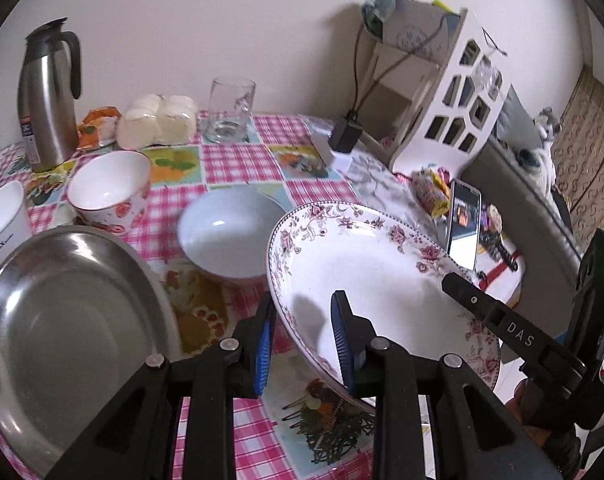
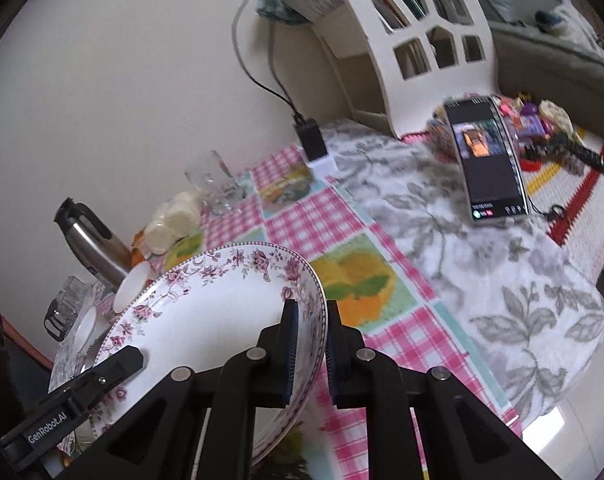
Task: Organize plates and bowls
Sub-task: 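Lift the floral-rimmed plate with both tools and carry it over the steel tray, then lower the floral-rimmed plate into the steel tray with both tools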
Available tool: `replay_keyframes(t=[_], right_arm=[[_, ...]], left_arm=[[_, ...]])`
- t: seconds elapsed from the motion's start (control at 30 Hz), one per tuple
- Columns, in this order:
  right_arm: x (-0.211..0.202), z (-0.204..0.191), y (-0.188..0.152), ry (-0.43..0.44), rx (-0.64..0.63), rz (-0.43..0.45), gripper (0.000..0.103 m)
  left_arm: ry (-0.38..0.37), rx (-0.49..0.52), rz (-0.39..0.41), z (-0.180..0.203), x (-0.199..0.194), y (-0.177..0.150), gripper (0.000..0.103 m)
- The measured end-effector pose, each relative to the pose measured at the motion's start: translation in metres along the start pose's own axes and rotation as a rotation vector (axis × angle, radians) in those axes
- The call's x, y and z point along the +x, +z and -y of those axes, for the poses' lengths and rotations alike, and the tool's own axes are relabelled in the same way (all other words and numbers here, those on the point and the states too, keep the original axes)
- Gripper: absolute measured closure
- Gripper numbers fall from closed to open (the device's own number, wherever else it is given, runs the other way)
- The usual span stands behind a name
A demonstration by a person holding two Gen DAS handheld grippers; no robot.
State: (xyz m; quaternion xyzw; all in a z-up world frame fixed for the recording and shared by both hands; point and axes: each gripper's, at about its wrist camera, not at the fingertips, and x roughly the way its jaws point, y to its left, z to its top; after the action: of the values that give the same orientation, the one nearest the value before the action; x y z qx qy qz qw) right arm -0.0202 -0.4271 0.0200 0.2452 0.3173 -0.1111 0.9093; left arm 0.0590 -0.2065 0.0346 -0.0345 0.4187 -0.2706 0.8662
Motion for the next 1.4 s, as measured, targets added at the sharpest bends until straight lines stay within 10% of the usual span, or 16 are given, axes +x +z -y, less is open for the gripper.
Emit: replay_keyframes(t=[0.97, 1.4], right_arm=[[0.038, -0.186, -0.056, 0.176, -0.119, -0.056, 0.089], [0.070, -0.209, -0.085, 0.150, -0.181, -0.162, 0.089]], left_arm=[[0.097, -0.289, 0.073, -0.188, -0.086, -0.001, 0.074], [0.198, -0.352, -0.090, -0.221, -0.061, -0.024, 0.074]])
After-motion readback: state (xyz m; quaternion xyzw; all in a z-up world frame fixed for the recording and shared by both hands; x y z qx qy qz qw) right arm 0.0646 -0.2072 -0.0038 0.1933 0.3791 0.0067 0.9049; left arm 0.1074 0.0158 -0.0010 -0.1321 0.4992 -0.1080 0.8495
